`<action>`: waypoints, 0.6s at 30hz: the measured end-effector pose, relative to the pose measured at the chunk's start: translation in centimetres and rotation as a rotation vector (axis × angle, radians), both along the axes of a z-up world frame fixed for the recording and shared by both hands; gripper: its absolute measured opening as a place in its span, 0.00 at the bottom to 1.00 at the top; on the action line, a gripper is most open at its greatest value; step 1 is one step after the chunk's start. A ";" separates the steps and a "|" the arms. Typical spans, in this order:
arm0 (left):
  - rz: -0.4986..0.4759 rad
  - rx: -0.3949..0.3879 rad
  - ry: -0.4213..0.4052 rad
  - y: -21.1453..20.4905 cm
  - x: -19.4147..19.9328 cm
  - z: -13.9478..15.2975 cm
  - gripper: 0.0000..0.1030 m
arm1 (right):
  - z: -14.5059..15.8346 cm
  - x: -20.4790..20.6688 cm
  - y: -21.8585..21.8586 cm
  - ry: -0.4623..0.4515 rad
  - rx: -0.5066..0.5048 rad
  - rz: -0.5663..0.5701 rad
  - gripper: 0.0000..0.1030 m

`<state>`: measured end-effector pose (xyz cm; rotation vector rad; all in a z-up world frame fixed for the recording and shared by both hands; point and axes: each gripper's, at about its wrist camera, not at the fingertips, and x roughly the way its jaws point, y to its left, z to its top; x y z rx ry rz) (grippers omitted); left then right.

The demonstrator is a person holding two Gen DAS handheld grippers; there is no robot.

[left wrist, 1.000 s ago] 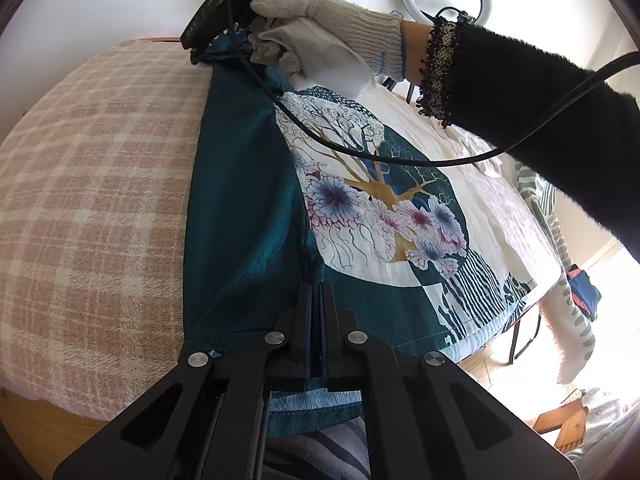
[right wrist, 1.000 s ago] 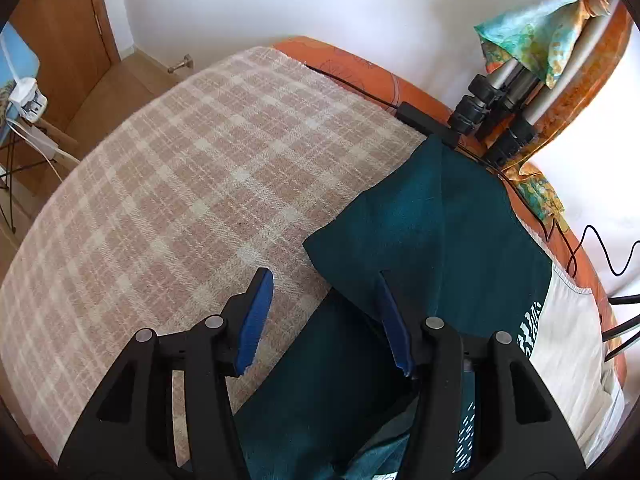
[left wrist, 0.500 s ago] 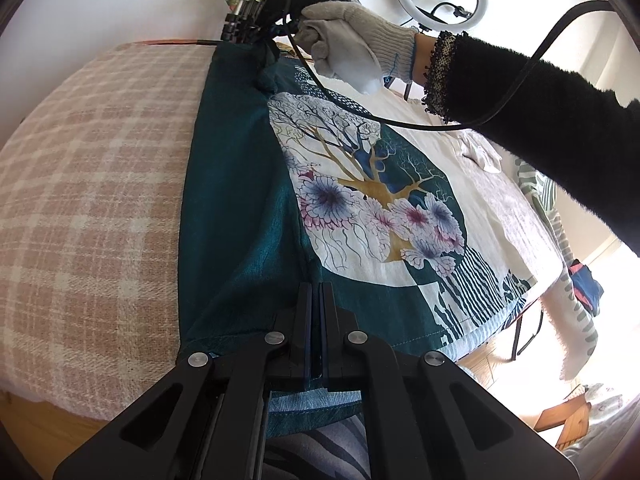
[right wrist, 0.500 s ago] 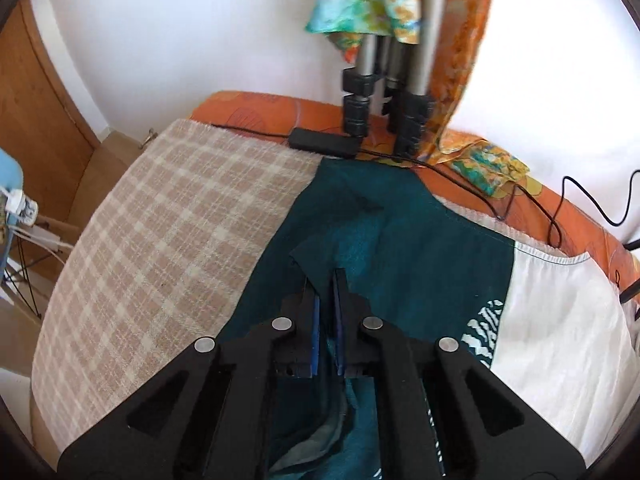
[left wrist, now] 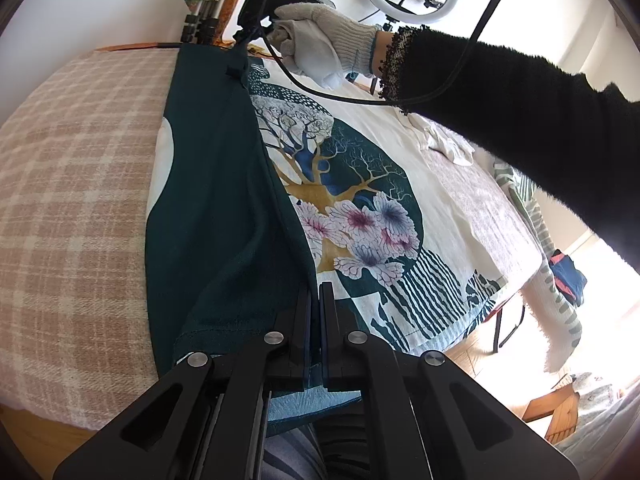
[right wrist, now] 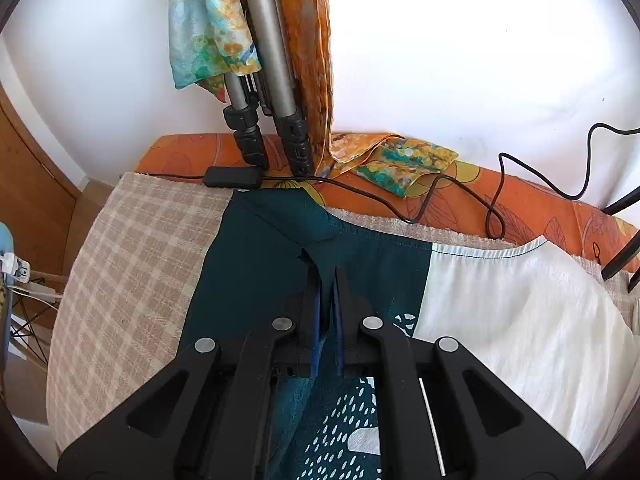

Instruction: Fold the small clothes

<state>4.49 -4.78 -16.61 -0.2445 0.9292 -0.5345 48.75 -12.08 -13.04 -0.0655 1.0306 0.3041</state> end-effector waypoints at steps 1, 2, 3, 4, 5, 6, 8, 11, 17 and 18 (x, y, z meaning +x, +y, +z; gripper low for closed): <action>-0.020 -0.006 0.026 -0.4 0.0 -0.3 0.09 | -0.4 0.1 0.1 0.007 -0.037 0.000 0.07; -0.038 -0.016 0.057 -0.7 0.1 -0.6 0.14 | -0.9 0.3 0.4 0.027 -0.075 0.008 0.09; -0.049 -0.026 0.075 -1.0 0.1 -0.7 0.21 | -1.4 0.5 0.6 0.054 -0.116 0.009 0.28; -0.048 -0.029 0.063 -1.1 -0.1 -0.5 0.24 | -1.8 0.6 0.5 0.075 -0.157 -0.003 0.57; -0.051 -0.022 0.052 -1.2 -0.3 -0.3 0.24 | -1.9 0.4 0.1 0.066 -0.183 -0.021 0.66; -0.060 -0.016 0.048 -1.3 -0.5 -0.1 0.24 | -1.5 -0.1 -0.5 0.039 -0.189 -0.035 0.68; -0.062 -0.009 0.042 -1.1 -0.8 0.3 0.24 | -0.6 -0.9 -2.0 0.024 -0.145 -0.049 0.68; -0.041 -0.007 0.032 0.0 -1.5 0.9 0.24 | 1.3 -2.3 -5.1 0.013 -0.071 -0.104 0.68; 0.019 0.009 0.000 2.7 -3.5 2.9 0.24 | 5.3 -6.7 -9.2 -0.040 0.026 -0.109 0.68; 0.029 0.014 -0.002 3.0 -3.7 3.0 0.24 | 5.9 -7.6 -9.6 -0.047 0.042 -0.102 0.68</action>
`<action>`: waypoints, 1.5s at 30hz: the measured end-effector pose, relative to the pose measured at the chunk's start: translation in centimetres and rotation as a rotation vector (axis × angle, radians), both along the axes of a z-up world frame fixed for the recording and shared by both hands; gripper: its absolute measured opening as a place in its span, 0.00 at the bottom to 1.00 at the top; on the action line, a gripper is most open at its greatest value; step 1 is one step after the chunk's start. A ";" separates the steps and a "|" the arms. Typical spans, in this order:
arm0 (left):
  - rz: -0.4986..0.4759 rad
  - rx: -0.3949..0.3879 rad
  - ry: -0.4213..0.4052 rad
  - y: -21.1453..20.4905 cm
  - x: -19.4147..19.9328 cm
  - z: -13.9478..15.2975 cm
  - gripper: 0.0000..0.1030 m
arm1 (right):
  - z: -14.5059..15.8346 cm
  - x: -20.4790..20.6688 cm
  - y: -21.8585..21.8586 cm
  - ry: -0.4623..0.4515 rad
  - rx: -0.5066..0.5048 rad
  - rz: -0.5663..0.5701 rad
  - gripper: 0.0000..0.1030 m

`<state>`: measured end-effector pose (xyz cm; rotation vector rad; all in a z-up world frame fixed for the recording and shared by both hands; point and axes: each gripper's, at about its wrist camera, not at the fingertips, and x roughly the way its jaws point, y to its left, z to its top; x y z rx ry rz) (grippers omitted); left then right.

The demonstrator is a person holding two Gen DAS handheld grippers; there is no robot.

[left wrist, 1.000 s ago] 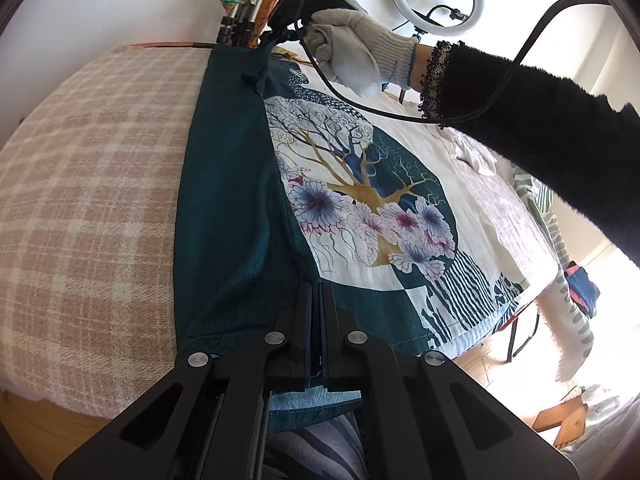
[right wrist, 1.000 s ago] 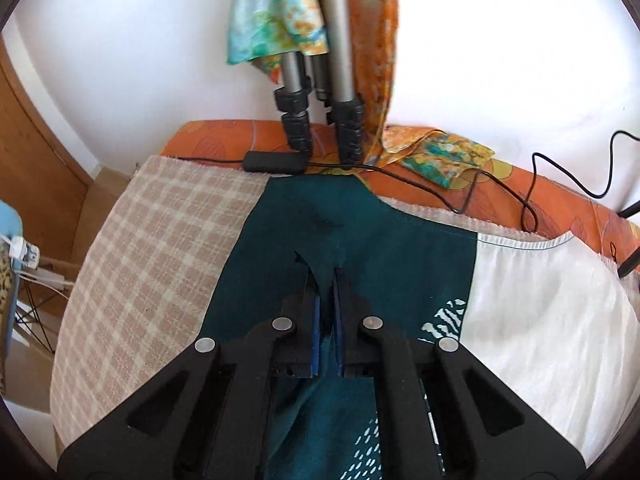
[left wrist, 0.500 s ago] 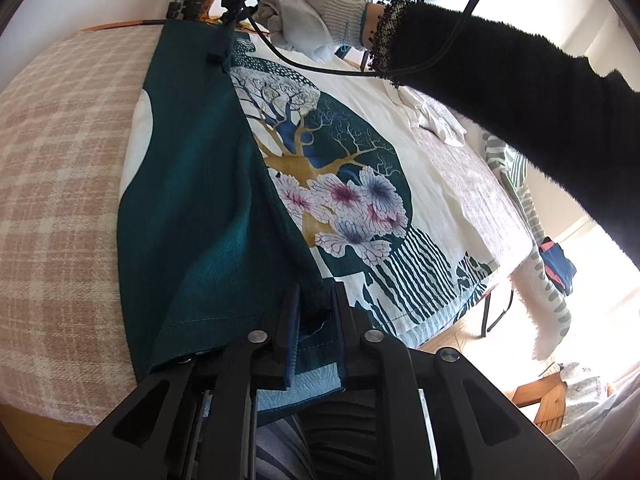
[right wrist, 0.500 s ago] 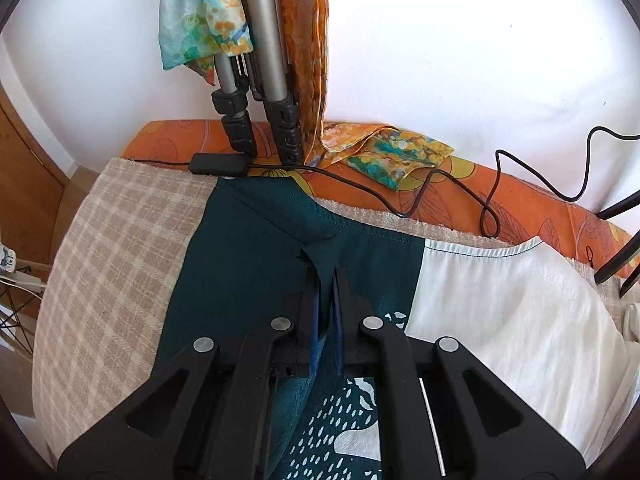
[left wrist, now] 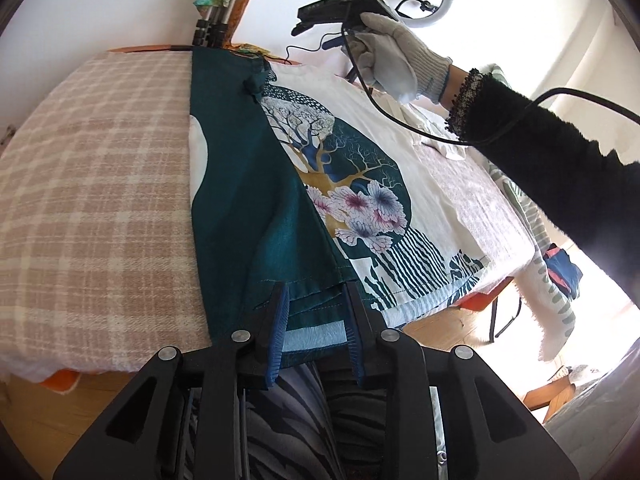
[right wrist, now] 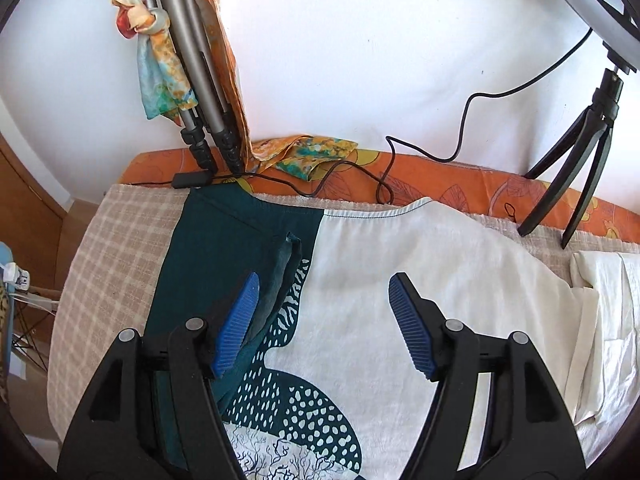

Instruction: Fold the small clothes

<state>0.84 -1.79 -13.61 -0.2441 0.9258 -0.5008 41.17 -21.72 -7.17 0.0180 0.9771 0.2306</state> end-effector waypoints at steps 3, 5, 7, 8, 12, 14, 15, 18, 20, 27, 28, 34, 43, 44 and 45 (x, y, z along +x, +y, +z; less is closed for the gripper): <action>0.028 0.042 -0.017 0.3 0.1 0.0 0.24 | 1.3 -2.5 -0.5 -0.021 0.029 0.031 0.68; 0.034 0.055 -0.033 0.1 0.5 0.0 0.24 | 1.8 -4.0 -0.6 -0.022 0.056 0.051 0.68; 0.054 0.061 -0.047 0.1 0.7 0.5 0.24 | 1.7 -5.7 -0.7 0.003 0.098 0.066 0.68; 0.062 0.027 -0.067 0.4 0.3 1.0 0.24 | 1.4 -6.7 -0.6 0.021 0.121 0.079 0.68; 0.084 0.073 -0.123 0.9 -0.1 2.2 0.24 | 0.1 -12.0 0.2 0.090 0.161 0.171 0.68; 0.090 0.061 -0.098 1.3 0.4 1.6 0.24 | -0.6 -15.2 0.7 0.125 0.155 0.226 0.68; 0.087 0.054 -0.089 1.4 0.6 1.2 0.24 | -1.1 -17.0 1.0 0.145 0.154 0.253 0.68; 0.050 0.084 -0.079 0.8 0.9 0.2 0.24 | -3.2 -21.9 1.6 0.233 0.202 0.315 0.68; 0.014 0.099 -0.076 0.1 0.8 -0.4 0.24 | -4.9 -24.8 2.0 0.299 0.227 0.345 0.68; -0.039 0.140 -0.062 -0.5 0.6 -1.4 0.24 | -9.3 -31.4 3.4 0.403 0.241 0.364 0.62; -0.040 0.142 -0.062 -0.4 0.5 -1.5 0.24 | -9.2 -32.0 3.5 0.373 0.229 0.366 0.61; -0.064 0.182 -0.077 -0.9 0.2 -1.6 0.24 | -9.3 -32.5 4.5 0.387 0.223 0.388 0.09; -0.109 0.260 -0.063 -1.2 -0.5 -2.2 0.24 | -8.0 -32.5 1.0 0.377 0.295 0.335 0.06; -0.105 0.259 -0.070 -1.1 -0.6 -1.9 0.24 | -7.9 -32.6 0.9 0.379 0.307 0.336 0.06; -0.102 0.249 -0.077 -1.0 -0.7 -1.6 0.24 | -7.7 -32.6 0.8 0.378 0.314 0.334 0.06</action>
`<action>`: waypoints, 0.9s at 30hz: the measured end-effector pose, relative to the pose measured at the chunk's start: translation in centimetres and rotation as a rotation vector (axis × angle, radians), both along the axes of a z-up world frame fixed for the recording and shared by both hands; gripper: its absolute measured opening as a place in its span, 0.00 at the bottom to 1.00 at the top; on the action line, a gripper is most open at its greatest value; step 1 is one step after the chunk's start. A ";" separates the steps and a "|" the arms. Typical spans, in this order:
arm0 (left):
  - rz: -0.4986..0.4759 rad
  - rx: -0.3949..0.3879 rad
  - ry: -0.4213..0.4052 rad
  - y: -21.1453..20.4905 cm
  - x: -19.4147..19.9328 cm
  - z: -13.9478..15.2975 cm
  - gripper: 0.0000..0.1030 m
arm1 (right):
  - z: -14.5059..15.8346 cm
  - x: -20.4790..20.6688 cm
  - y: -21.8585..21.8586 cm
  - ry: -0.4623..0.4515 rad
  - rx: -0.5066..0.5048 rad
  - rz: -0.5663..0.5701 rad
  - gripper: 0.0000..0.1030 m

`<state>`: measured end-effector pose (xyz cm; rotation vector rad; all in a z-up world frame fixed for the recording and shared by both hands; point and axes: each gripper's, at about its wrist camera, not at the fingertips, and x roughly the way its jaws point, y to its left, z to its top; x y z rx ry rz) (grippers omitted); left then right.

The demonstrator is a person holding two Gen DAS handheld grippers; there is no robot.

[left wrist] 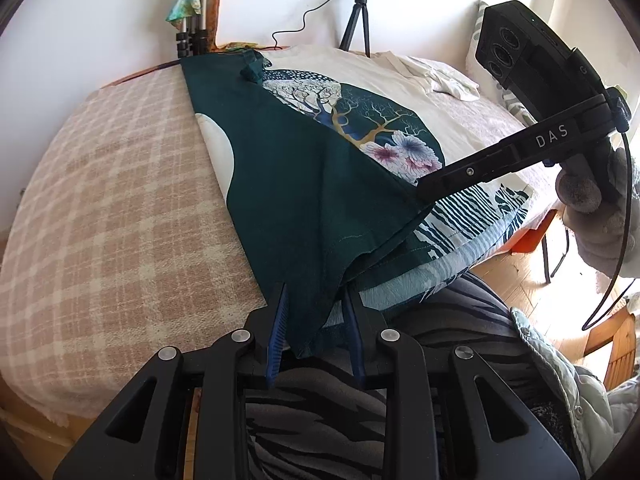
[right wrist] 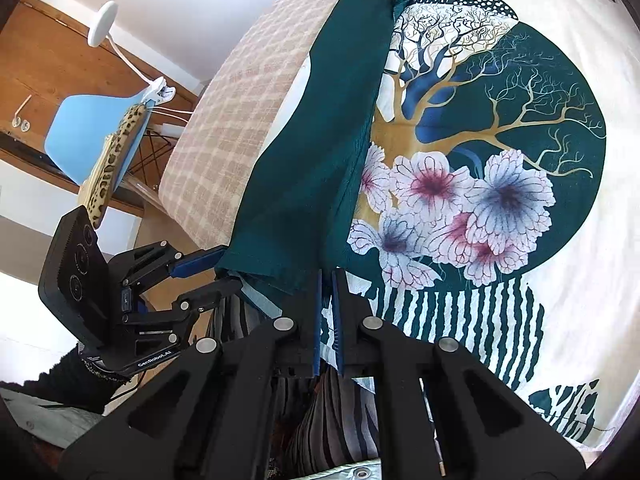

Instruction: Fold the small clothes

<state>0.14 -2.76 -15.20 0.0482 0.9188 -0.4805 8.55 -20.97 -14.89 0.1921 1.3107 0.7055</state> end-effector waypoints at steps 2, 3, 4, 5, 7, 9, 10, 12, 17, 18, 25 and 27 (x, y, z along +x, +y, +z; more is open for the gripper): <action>0.013 -0.032 -0.018 0.2 0.2 0.8 0.24 | 0.2 -0.1 -0.2 -0.014 -0.021 -0.001 0.08; 0.018 -0.054 -0.026 0.3 0.4 1.2 0.24 | 0.4 -0.2 -0.4 -0.025 -0.032 -0.005 0.13; 0.019 -0.071 -0.032 0.1 0.7 1.5 0.24 | 0.5 -0.3 -0.8 -0.030 -0.029 -0.013 0.22; 0.015 -0.073 -0.034 -0.2 1.1 1.6 0.24 | 0.6 -0.4 -1.3 -0.030 -0.017 -0.026 0.28; -0.003 -0.074 -0.021 -1.0 2.1 1.0 0.24 | 1.0 -0.5 -2.6 -0.042 0.001 -0.061 0.33; -0.046 -0.086 0.020 -2.1 2.5 0.2 0.24 | 1.5 -0.5 -4.2 -0.053 0.008 -0.095 0.33; -0.085 -0.092 0.036 -2.8 2.3 -0.2 0.24 | 1.8 -0.6 -5.0 -0.059 0.015 -0.115 0.33; -0.182 -0.067 0.066 -4.4 1.2 -0.8 0.24 | 2.3 -0.8 -6.9 -0.069 0.022 -0.156 0.33; -0.231 0.005 0.025 -5.6 -0.5 -0.3 0.24 | 4.1 -1.7 -11.8 -0.131 0.026 -0.264 0.33; -0.226 -0.002 0.015 -5.7 -0.6 0.1 0.24 | 4.4 -1.8 -12.8 -0.142 0.027 -0.287 0.33; -0.211 -0.071 -0.042 -8.6 0.1 2.4 0.24 | 5.3 -2.7 -19.1 -0.208 -0.010 -0.405 0.51; -0.211 -0.095 -0.040 -10.1 0.6 2.9 0.24 | 5.6 -3.0 -20.6 -0.235 -0.013 -0.432 0.57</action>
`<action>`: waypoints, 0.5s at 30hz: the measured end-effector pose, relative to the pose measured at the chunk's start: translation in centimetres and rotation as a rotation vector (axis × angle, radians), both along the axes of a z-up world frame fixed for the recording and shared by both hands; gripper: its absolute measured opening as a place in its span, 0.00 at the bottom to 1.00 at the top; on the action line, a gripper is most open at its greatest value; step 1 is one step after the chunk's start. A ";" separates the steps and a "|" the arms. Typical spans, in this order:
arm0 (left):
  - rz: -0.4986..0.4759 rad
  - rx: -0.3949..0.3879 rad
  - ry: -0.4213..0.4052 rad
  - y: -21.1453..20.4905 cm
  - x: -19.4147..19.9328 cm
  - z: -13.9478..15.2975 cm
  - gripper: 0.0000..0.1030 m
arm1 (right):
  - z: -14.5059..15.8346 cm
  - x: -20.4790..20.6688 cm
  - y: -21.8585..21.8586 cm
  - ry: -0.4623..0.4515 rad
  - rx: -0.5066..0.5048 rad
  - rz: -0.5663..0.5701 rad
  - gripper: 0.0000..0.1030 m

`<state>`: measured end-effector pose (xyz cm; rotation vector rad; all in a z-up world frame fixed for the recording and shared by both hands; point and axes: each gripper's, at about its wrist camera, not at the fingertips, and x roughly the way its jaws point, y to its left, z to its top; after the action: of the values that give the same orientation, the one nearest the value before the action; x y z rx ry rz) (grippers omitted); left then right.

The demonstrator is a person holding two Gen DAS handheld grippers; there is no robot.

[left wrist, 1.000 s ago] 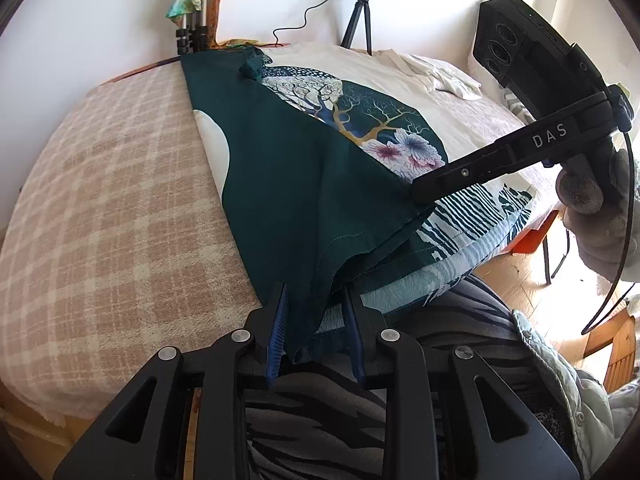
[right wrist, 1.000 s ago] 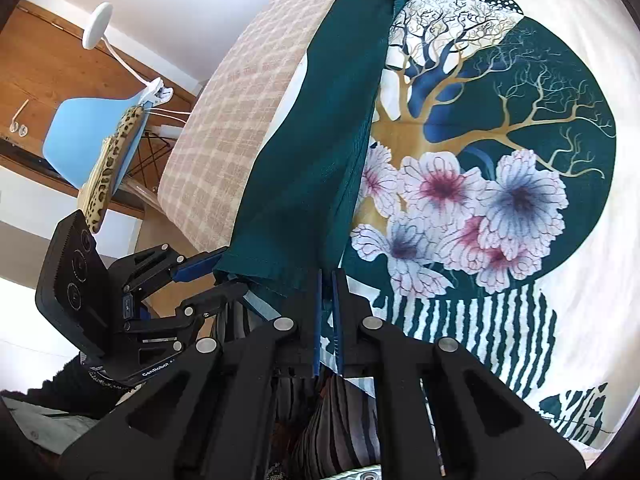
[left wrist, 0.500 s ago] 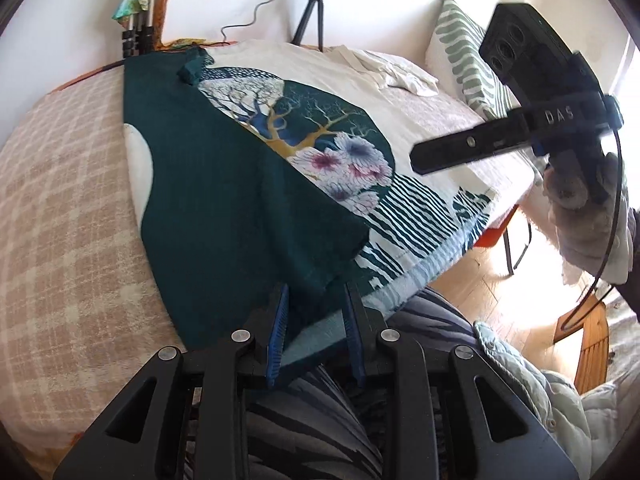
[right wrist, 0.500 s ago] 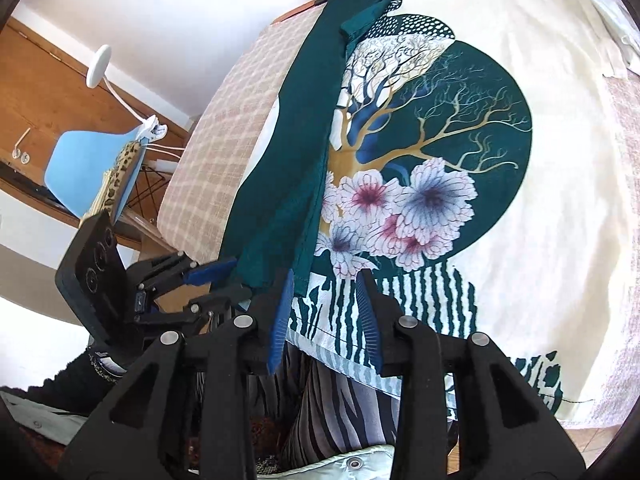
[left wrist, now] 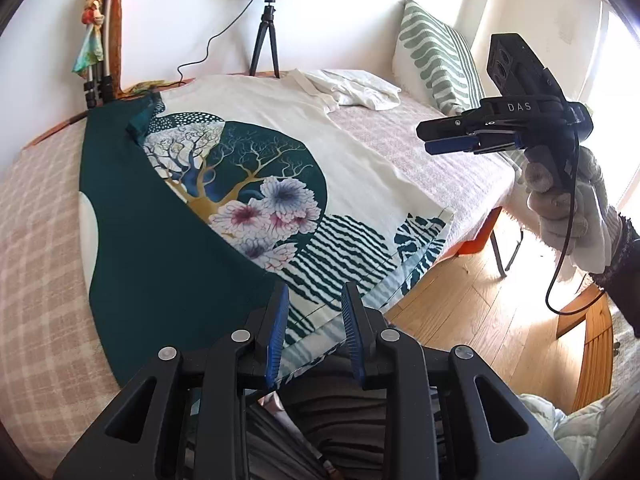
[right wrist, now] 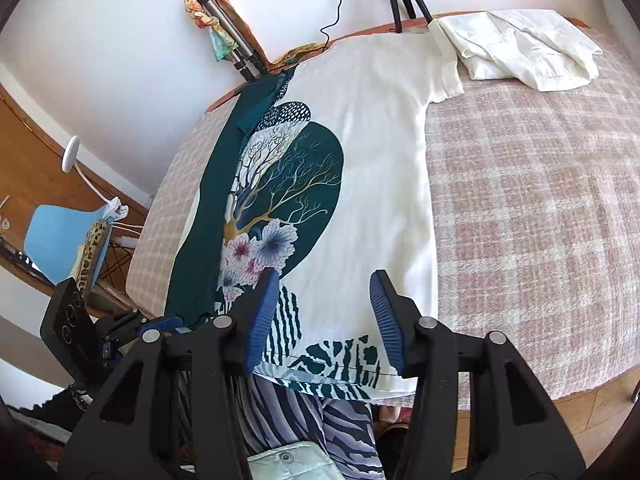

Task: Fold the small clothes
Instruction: 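Move the right gripper to the cream side by the sleeve and grasp it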

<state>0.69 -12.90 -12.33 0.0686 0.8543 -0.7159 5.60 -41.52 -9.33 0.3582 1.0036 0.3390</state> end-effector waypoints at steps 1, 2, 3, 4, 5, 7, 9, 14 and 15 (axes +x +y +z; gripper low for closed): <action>-0.001 -0.008 0.003 -0.9 0.2 0.2 0.24 | 0.1 0.0 -0.9 -0.008 0.009 -0.011 0.58; -0.005 -0.012 0.008 -1.8 0.4 0.3 0.24 | 0.1 0.0 -1.8 -0.012 0.022 -0.024 0.58; -0.014 -0.015 0.011 -2.8 0.6 0.3 0.24 | 0.1 0.0 -2.8 -0.018 0.037 -0.041 0.58; -0.027 -0.018 0.011 -3.8 0.6 0.4 0.25 | 0.1 0.0 -3.8 -0.022 0.052 -0.056 0.58; -0.039 -0.019 0.005 -4.8 0.6 0.4 0.29 | 0.1 0.1 -4.7 -0.026 0.069 -0.066 0.58; -0.069 -0.014 -0.009 -7.0 0.4 0.3 0.43 | 0.1 0.4 -6.7 -0.032 0.095 -0.090 0.58; -0.105 -0.005 -0.022 -9.2 0.1 0.1 0.45 | -0.1 0.6 -8.5 -0.036 0.120 -0.102 0.58; -0.170 0.038 -0.046 -14.1 -0.3 -0.8 0.45 | -0.7 1.7 -11.9 -0.030 0.134 -0.136 0.58; -0.178 0.043 -0.040 -15.0 -0.2 -1.0 0.45 | -0.8 2.1 -12.5 -0.027 0.139 -0.140 0.58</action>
<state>0.52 -27.95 -13.38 0.1983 0.8320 -0.8602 7.72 -53.98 -10.16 0.5453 0.9253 0.2863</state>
